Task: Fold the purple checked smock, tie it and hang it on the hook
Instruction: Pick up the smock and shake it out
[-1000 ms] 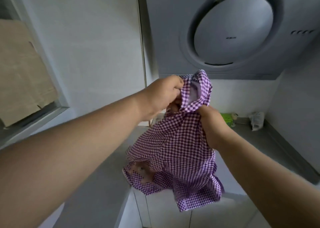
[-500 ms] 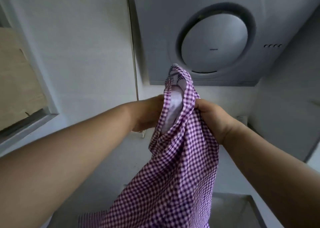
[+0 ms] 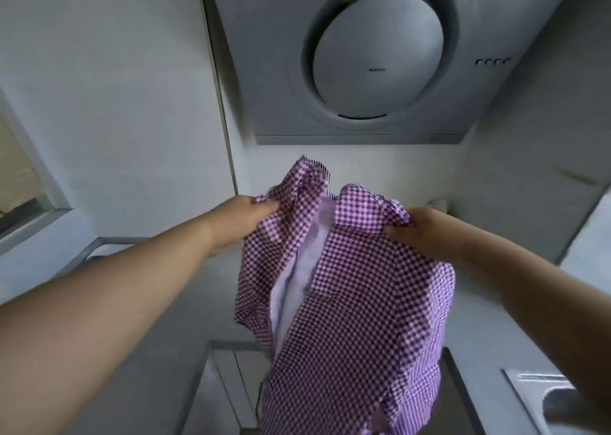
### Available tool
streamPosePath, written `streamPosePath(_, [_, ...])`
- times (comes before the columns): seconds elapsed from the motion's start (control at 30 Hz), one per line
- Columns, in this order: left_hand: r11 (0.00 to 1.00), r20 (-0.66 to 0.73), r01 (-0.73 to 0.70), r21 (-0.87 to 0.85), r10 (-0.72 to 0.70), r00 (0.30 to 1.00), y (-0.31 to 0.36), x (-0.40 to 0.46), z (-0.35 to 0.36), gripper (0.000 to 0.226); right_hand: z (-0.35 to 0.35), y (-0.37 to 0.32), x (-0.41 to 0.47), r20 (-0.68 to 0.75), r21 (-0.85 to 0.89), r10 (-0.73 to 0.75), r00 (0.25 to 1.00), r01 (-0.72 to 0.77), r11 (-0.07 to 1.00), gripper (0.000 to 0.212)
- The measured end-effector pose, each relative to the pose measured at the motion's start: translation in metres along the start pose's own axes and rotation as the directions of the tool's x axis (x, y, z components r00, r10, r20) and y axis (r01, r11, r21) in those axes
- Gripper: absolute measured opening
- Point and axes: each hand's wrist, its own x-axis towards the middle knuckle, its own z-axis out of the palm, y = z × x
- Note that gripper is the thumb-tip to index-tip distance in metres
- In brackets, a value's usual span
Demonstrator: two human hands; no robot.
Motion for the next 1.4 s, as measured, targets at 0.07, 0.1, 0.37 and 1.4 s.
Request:
streamPosePath(0.07, [1.000,-0.050,-0.002,-0.016,0.001,0.999,-0.009,0.009,-0.007,0.036,-0.006,0.025,0.006,-0.005,-0.081,-0.005,1.000,0.005,0.997,0.026])
streamPosePath(0.1, [1.000,-0.054,-0.007,-0.013,0.006,0.999,-0.013,0.013,-0.009,0.033,-0.009,0.035,0.007,-0.002,-0.090,-0.005,1.000,0.005,0.996,0.020])
streamPosePath(0.37, [0.998,0.117,-0.055,-0.013,0.056,0.992,-0.013,0.015,0.007,0.037,0.003,0.073,0.021,-0.019,-0.163,-0.049,0.999,0.046,0.986,0.028])
streamPosePath(1.4, [0.721,0.412,-0.469,0.510,0.274,0.869,0.019,0.001,0.068,0.019,0.081,0.001,-0.006,0.260,0.260,-0.303,0.917,0.235,0.936,0.021])
